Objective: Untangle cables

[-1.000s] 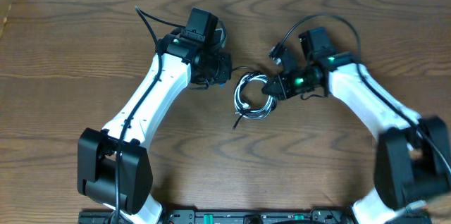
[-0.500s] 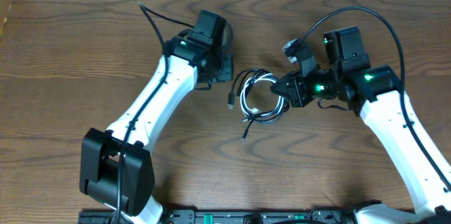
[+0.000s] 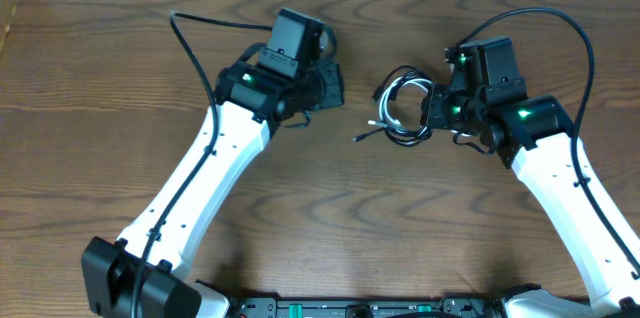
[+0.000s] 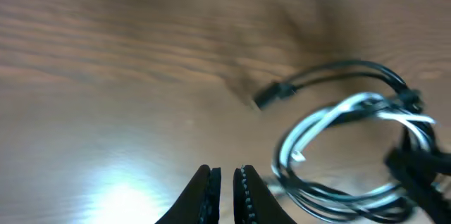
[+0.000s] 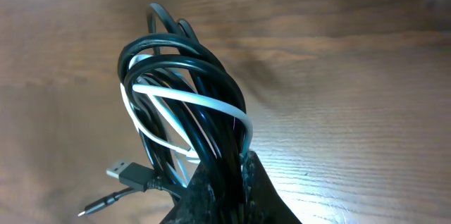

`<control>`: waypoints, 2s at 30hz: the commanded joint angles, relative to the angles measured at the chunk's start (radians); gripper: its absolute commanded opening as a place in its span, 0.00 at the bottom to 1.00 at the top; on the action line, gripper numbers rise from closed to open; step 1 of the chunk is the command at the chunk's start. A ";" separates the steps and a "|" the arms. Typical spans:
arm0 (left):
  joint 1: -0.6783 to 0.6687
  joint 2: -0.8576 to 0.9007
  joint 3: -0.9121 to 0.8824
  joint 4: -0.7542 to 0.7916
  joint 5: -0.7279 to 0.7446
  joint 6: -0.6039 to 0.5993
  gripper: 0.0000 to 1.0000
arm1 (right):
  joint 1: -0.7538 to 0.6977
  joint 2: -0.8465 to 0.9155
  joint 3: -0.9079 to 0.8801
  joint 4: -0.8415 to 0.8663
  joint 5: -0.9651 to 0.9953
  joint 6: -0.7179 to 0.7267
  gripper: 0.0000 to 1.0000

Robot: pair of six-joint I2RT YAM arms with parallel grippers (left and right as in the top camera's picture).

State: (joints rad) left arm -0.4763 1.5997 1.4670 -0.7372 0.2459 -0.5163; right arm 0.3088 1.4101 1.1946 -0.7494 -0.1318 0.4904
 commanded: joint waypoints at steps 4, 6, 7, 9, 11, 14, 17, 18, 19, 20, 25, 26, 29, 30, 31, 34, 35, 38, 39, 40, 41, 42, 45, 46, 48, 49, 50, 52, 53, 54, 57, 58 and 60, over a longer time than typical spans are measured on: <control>-0.089 0.097 0.004 0.063 0.031 -0.239 0.13 | 0.048 -0.004 0.002 0.003 0.133 0.108 0.01; -0.110 0.126 0.004 0.089 0.031 -0.288 0.13 | 0.047 -0.004 0.002 0.000 0.133 0.108 0.01; -0.120 0.142 0.004 0.101 0.031 -0.315 0.13 | 0.047 -0.004 0.002 -0.002 0.133 0.108 0.01; -0.133 0.164 0.004 0.125 0.031 -0.355 0.13 | 0.046 -0.004 0.002 -0.005 0.133 0.108 0.01; -0.142 0.183 0.004 0.147 0.031 -0.387 0.13 | 0.046 -0.004 0.002 -0.006 0.133 0.108 0.01; -0.150 0.196 0.004 0.172 0.032 -0.414 0.16 | 0.046 -0.004 0.002 -0.007 0.133 0.107 0.01; -0.151 0.196 0.004 0.193 0.069 -0.413 0.25 | 0.046 -0.003 0.002 -0.007 0.133 0.107 0.01; -0.152 0.196 0.004 0.204 0.089 -0.414 0.29 | 0.046 -0.003 0.002 -0.007 0.133 0.107 0.01; -0.153 0.196 0.004 0.206 0.089 -0.413 0.30 | 0.046 -0.003 0.002 -0.007 0.133 0.107 0.01; -0.156 0.196 0.004 0.209 0.090 -0.413 0.31 | 0.046 -0.003 0.002 -0.007 0.131 0.107 0.01; -0.166 0.203 0.003 0.212 0.071 -0.413 0.35 | 0.046 -0.003 0.002 -0.007 0.121 0.107 0.01; -0.167 0.208 0.002 0.215 0.066 -0.413 0.35 | 0.046 -0.003 0.002 -0.007 0.120 0.107 0.01; -0.173 0.225 -0.003 0.223 0.049 -0.413 0.35 | 0.046 -0.003 0.002 -0.007 0.111 0.107 0.01; -0.174 0.235 -0.005 0.227 0.049 -0.413 0.35 | 0.046 -0.003 0.002 -0.007 0.107 0.107 0.01; -0.175 0.245 -0.005 0.228 0.049 -0.414 0.35 | 0.046 -0.003 0.002 -0.007 0.103 0.107 0.01; -0.177 0.275 -0.005 0.231 0.049 -0.414 0.34 | 0.046 -0.003 0.002 -0.007 0.103 0.107 0.01; -0.177 0.286 -0.005 0.231 0.049 -0.413 0.34 | 0.046 -0.003 0.002 -0.007 0.103 0.107 0.01; -0.177 0.309 -0.005 0.231 0.049 -0.413 0.34 | 0.046 -0.003 0.002 -0.010 0.102 0.107 0.01; -0.177 0.317 -0.005 0.231 0.049 -0.413 0.33 | 0.046 -0.003 0.002 -0.010 0.103 0.107 0.01; -0.177 0.324 -0.005 0.233 0.049 -0.413 0.33 | 0.046 -0.003 0.002 -0.011 0.102 0.107 0.01; -0.177 0.331 -0.005 0.235 0.049 -0.413 0.32 | 0.046 -0.003 0.002 -0.011 0.102 0.107 0.01; -0.177 0.337 -0.005 0.239 0.049 -0.413 0.29 | 0.046 -0.003 0.002 -0.012 0.102 0.107 0.01; -0.177 0.344 -0.005 0.243 0.035 -0.412 0.19 | 0.046 -0.003 0.002 -0.017 0.102 0.107 0.01; -0.177 0.344 -0.005 0.243 0.023 -0.412 0.12 | 0.045 -0.003 0.002 -0.021 0.103 0.107 0.01; -0.174 0.344 -0.005 0.249 0.010 -0.396 0.08 | 0.043 -0.003 0.002 -0.030 0.104 0.107 0.01; -0.169 0.344 -0.005 0.253 0.011 -0.388 0.07 | 0.040 -0.003 0.002 -0.034 0.104 0.107 0.01; -0.164 0.344 -0.005 0.253 0.011 -0.386 0.08 | 0.035 -0.003 0.002 -0.040 0.110 0.107 0.01; -0.151 0.336 -0.005 0.253 0.019 -0.370 0.07 | 0.024 -0.002 -0.001 -0.049 0.135 0.107 0.01; -0.144 0.330 -0.005 0.253 0.031 -0.352 0.08 | 0.018 -0.001 -0.004 -0.051 0.143 0.107 0.01; -0.137 0.319 -0.005 0.253 0.043 -0.327 0.08 | 0.013 -0.001 -0.008 -0.051 0.146 0.107 0.01; -0.117 0.279 -0.005 0.253 0.091 -0.232 0.08 | -0.005 0.006 -0.031 -0.028 0.147 0.100 0.01; -0.114 0.267 -0.005 0.253 0.105 -0.208 0.07 | -0.009 0.011 -0.037 -0.018 0.142 0.092 0.01; -0.104 0.231 -0.005 0.253 0.154 -0.123 0.07 | -0.015 0.019 -0.053 0.011 0.117 0.064 0.01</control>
State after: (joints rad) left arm -0.6224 1.9053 1.4662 -0.4820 0.3714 -0.7795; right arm 0.3191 1.4170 1.1683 -0.7486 -0.0360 0.5812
